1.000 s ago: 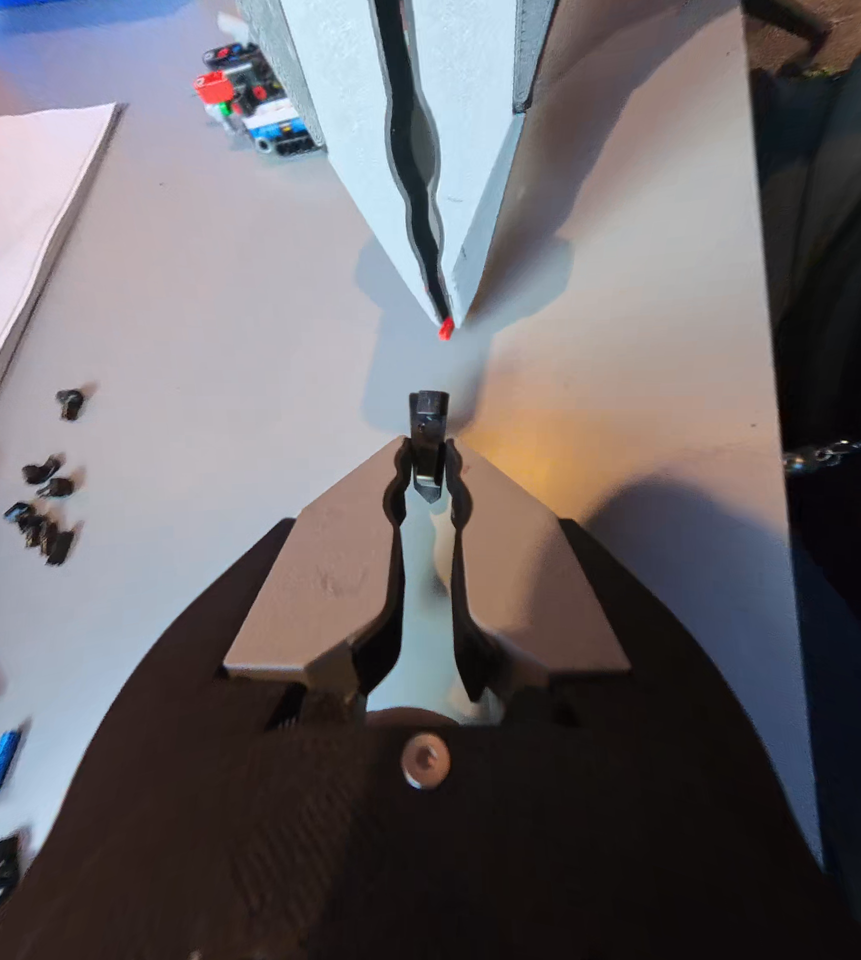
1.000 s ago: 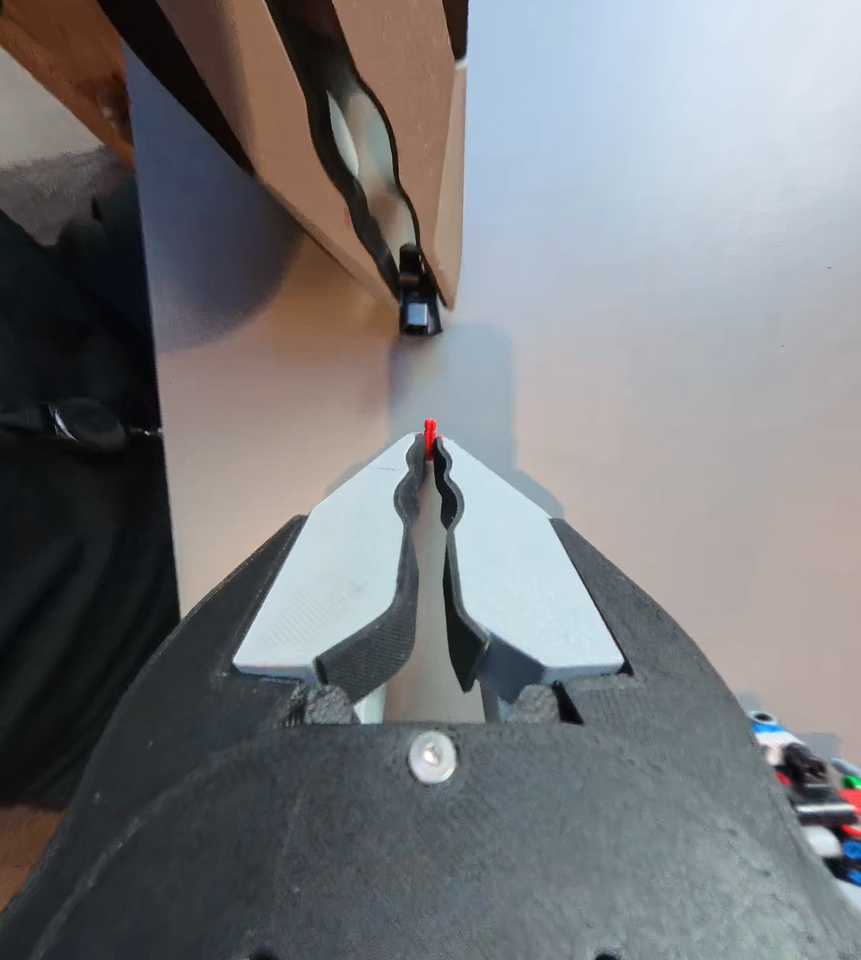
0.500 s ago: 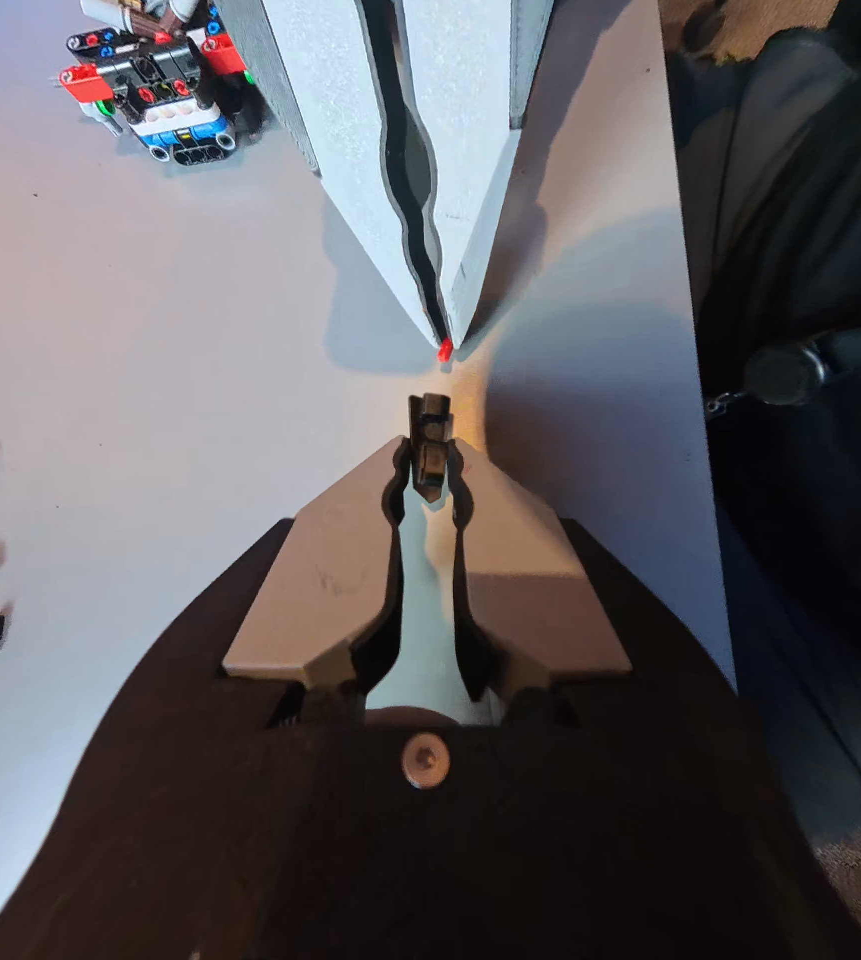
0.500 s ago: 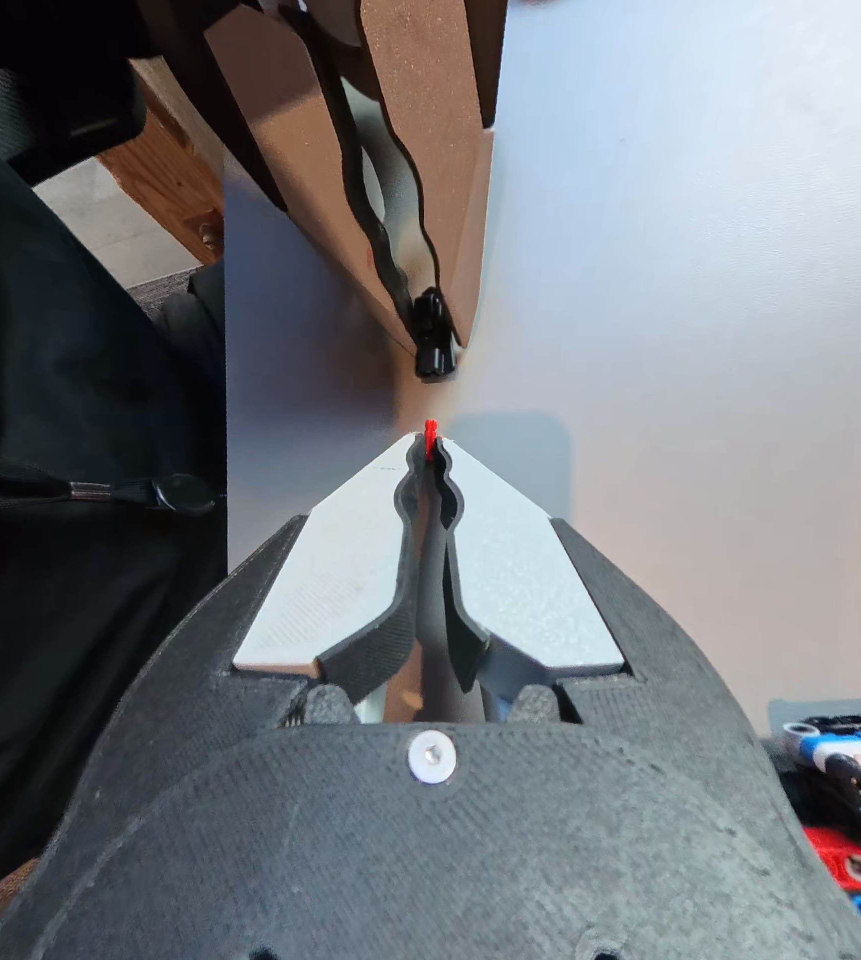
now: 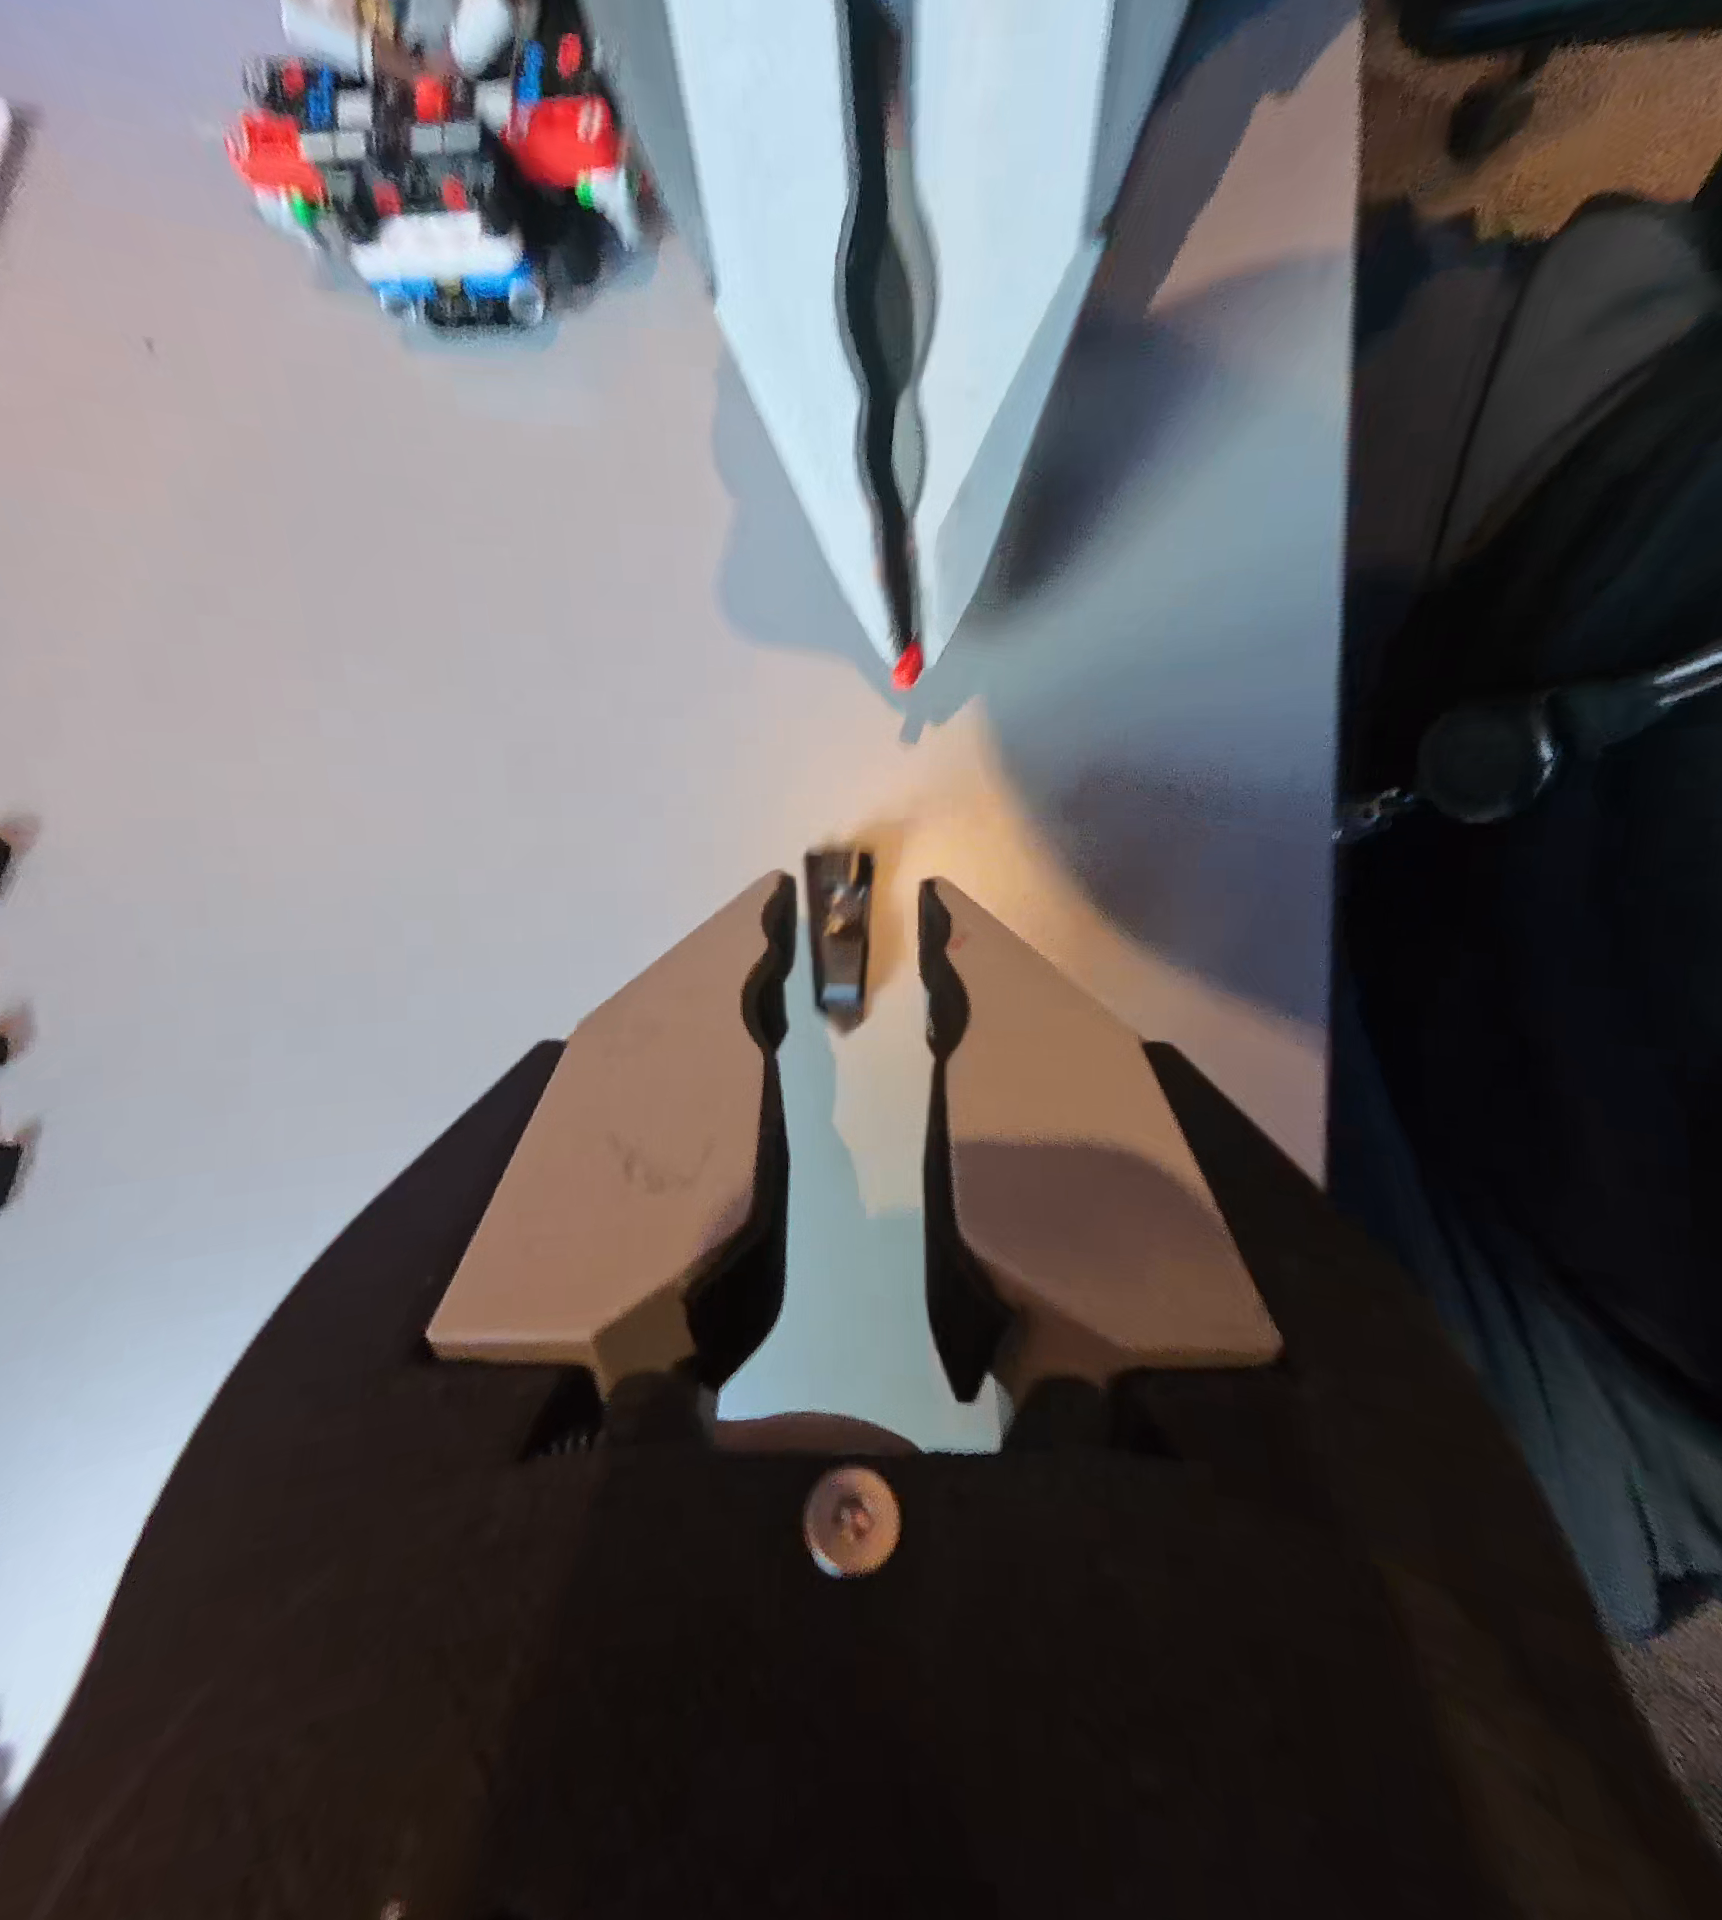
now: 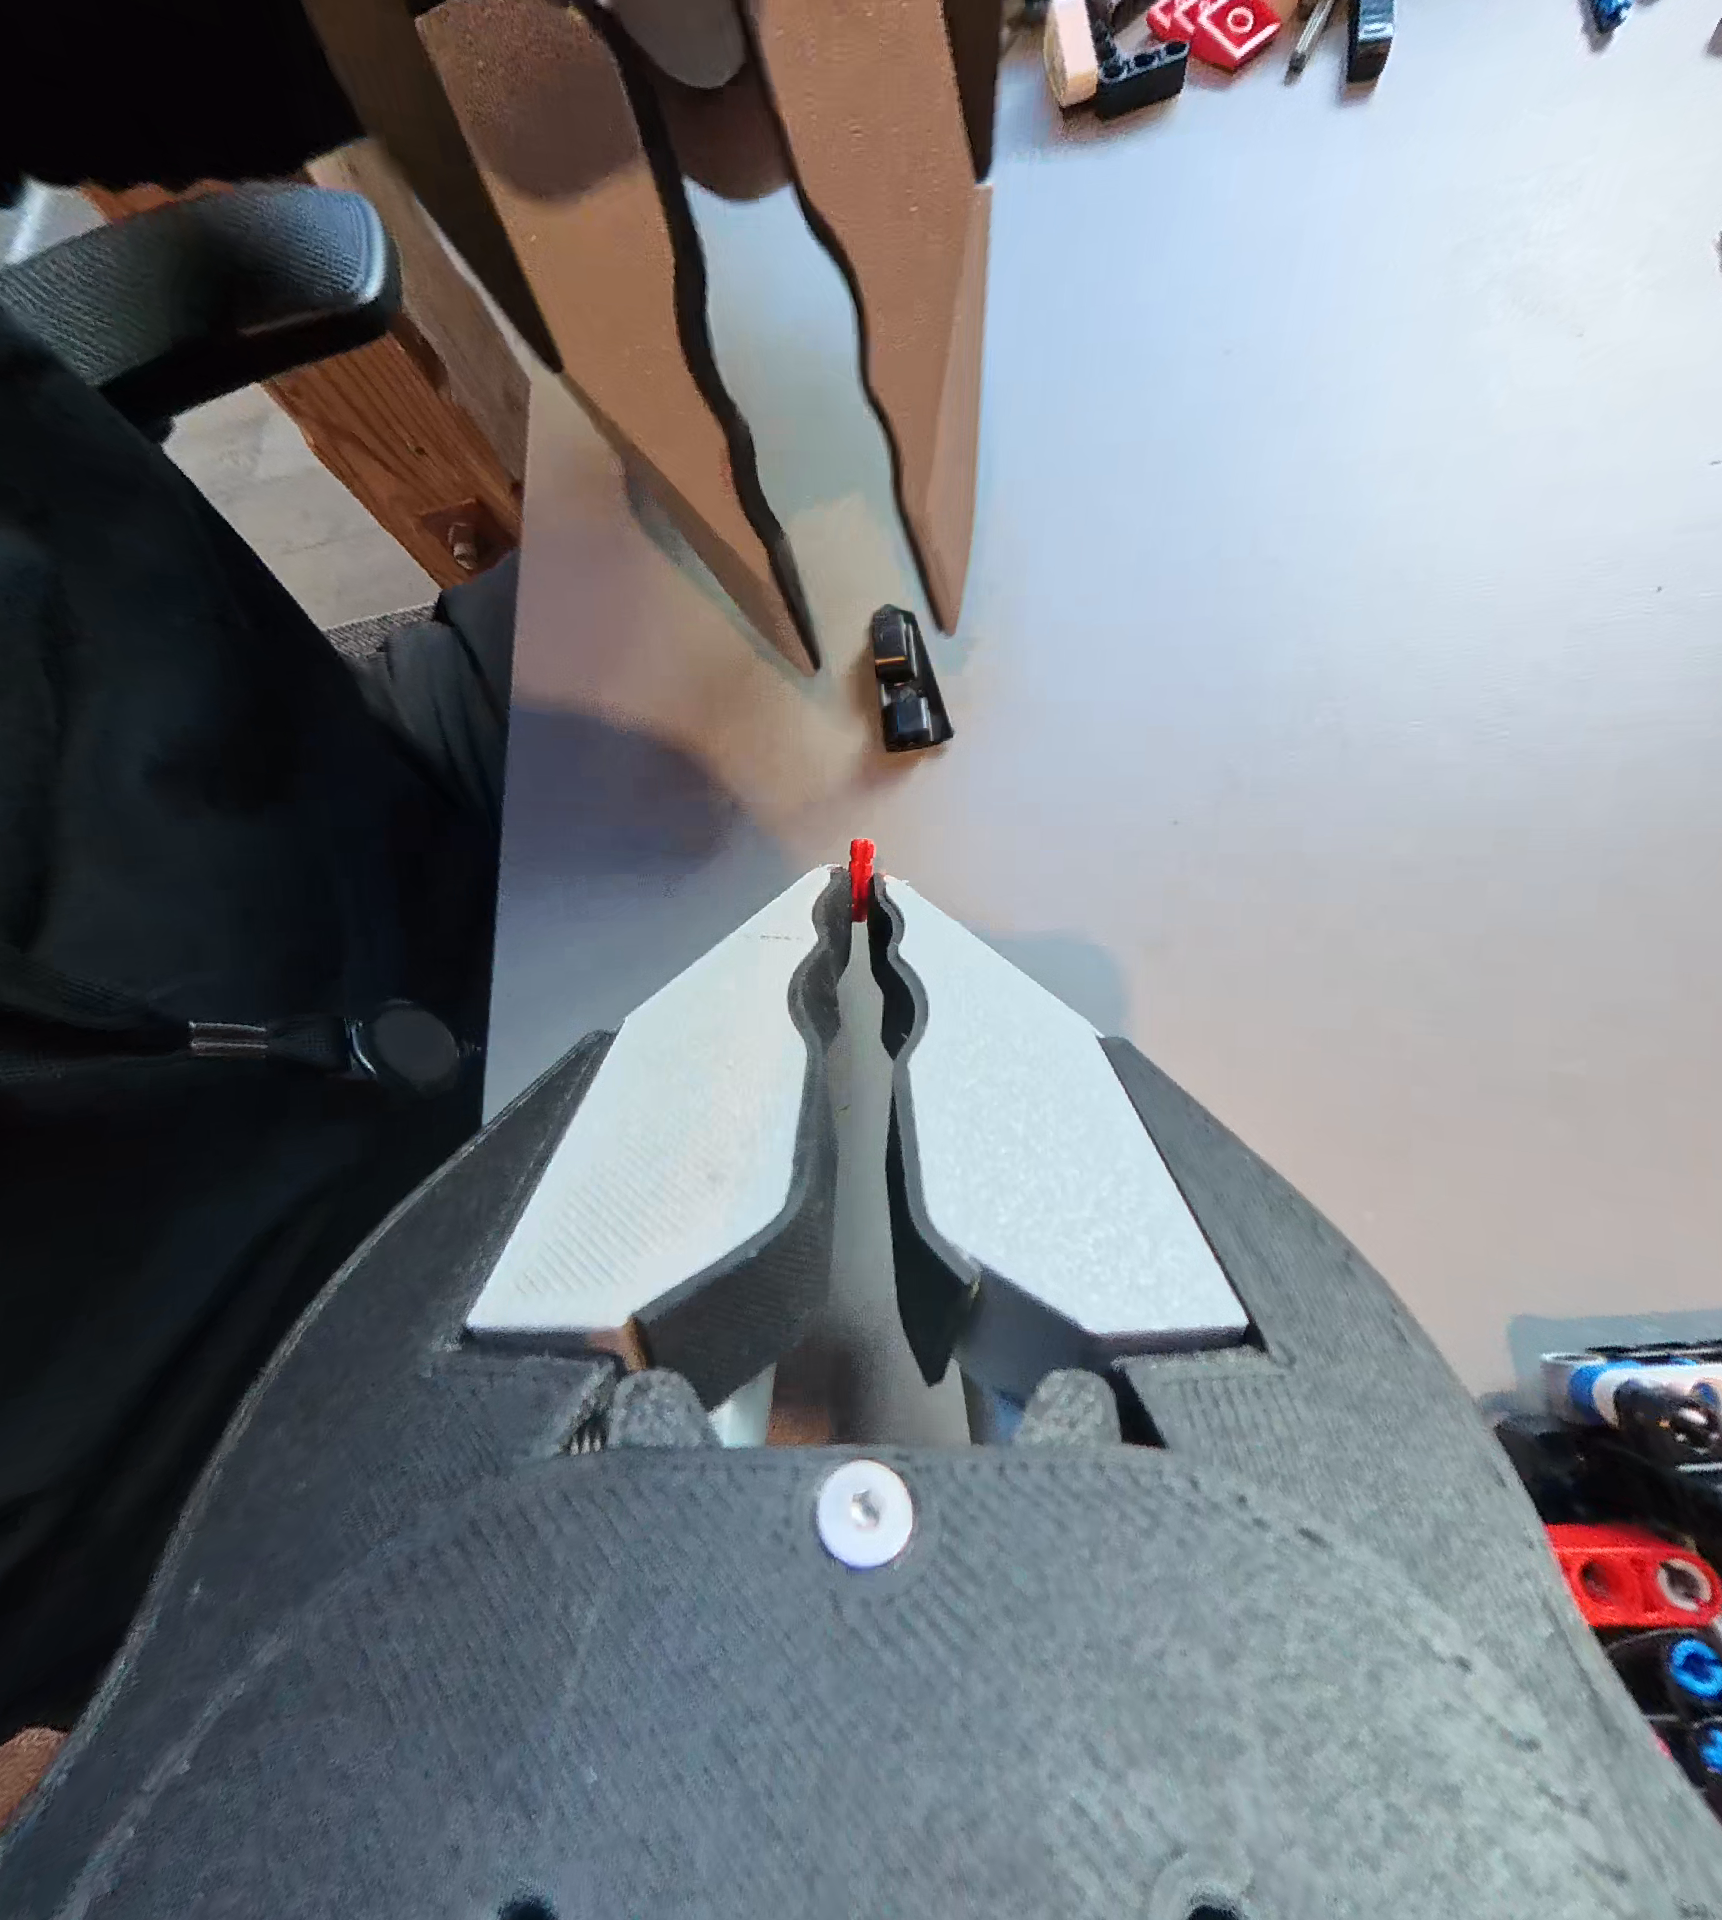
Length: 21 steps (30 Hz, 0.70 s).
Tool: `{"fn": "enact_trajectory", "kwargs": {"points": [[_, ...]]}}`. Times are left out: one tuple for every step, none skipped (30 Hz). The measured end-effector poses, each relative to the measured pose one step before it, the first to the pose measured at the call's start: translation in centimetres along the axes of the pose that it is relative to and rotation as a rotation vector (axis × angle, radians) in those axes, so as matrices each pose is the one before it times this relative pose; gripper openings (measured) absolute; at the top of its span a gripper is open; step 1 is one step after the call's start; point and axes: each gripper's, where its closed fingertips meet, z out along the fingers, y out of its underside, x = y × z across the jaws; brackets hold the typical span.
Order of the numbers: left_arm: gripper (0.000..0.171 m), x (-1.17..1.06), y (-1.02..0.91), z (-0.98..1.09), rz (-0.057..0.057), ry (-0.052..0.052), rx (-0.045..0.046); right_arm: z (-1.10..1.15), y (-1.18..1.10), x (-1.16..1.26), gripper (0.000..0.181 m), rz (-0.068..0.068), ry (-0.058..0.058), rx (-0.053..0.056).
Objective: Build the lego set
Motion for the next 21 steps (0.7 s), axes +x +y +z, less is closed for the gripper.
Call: {"fn": "enact_trajectory", "kwargs": {"points": [[0.017, 0.471, -0.805, 0.202, 0.0208, -0.0051, 0.02138, -0.151, -0.097, -0.149, 0.0, 0.0101, -0.014, 0.0125], [0.016, 0.309, -0.608, 0.345, 0.0322, -0.016, 0.00812, -0.145, -0.116, -0.14, 0.0, 0.0103, -0.0118, 0.0126], [0.015, 0.114, -0.329, 0.409, 0.0334, -0.0244, -0.0036, -0.128, -0.084, -0.096, 0.0, 0.0082, -0.0066, 0.0099], [0.013, 0.033, -0.22, 0.38, 0.027, -0.0228, -0.00038, -0.102, -0.038, -0.06, 0.0, 0.0039, -0.0005, 0.0066], [0.01, -0.12, -0.322, 0.261, 0.0083, -0.0259, 0.0184, -0.087, -0.049, 0.008, 0.0, -0.0017, 0.0088, 0.007], [0.01, -0.023, -0.366, 0.083, -0.013, -0.0118, 0.03181, -0.063, -0.073, 0.068, 0.0, -0.0048, 0.0165, 0.0099], [0.012, 0.081, -0.308, -0.097, -0.026, -0.0025, 0.03537, -0.056, -0.069, 0.075, 0.0, -0.0041, 0.017, 0.011], [0.015, -0.072, -0.205, -0.219, -0.0257, -0.014, 0.03425, -0.035, -0.054, 0.045, 0.0, -0.0039, 0.0145, 0.0139], [0.017, -0.416, -0.036, -0.342, -0.0182, -0.04, 0.02721, -0.065, -0.095, 0.02, 0.0, -0.0069, 0.0119, 0.0161], [0.019, -0.611, 0.053, -0.39, -0.0146, -0.0547, 0.02509, -0.126, -0.138, 0.028, 0.0, -0.0117, 0.0126, 0.0147], [0.019, -0.567, 0.109, -0.399, -0.02, -0.0517, 0.02337, -0.192, -0.258, 0.084, 0.0, -0.0153, 0.0159, 0.0207], [0.019, -0.378, 0.101, -0.354, -0.0269, -0.0389, 0.02457, -0.24, -0.37, 0.163, 0.0, -0.0123, 0.0168, 0.0285], [0.019, -0.156, 0.136, -0.271, -0.0261, -0.0247, 0.02425, -0.222, -0.303, 0.215, 0.0, -0.0014, 0.0137, 0.024], [0.018, 0.081, 0.238, -0.219, -0.0071, -0.0096, 0.01218, -0.2, -0.214, 0.156, 0.0, 0.007, 0.0044, 0.0183], [0.018, -0.071, 0.059, -0.299, 0.009, -0.0166, 0.00075, -0.188, -0.231, 0.094, 0.0, 0.008, -0.0005, 0.0196], [0.015, 0.195, -0.148, -0.263, 0.0124, 0.0059, 0.0162, -0.193, -0.281, 0.046, 0.0, 0.0021, -0.0014, 0.0217], [0.012, 0.255, -0.092, -0.145, 0.0035, 0.0171, 0.00979, -0.131, -0.235, 0.019, 0.0, -0.0008, -0.003, 0.0175], [0.011, 0.174, 0.119, 0.021, -0.0038, 0.0192, -0.00572, -0.045, -0.107, 0.074, 0.0, 0.0029, -0.0029, 0.0077], [0.013, -0.063, 0.183, 0.144, -0.0131, 0.0093, -0.0131, 0.041, -0.041, 0.123, 0.0, 0.0066, -0.0021, 0.0001], [0.015, -0.016, 0.181, 0.177, -0.0154, 0.0139, -0.01375, 0.108, -0.008, 0.109, 0.0, 0.0075, -0.0046, -0.0032], [0.016, 0.048, 0.144, 0.176, -0.0126, 0.019, -0.01149, 0.127, 0.016, 0.056, 0.0, 0.0066, -0.0078, -0.0052]]}}
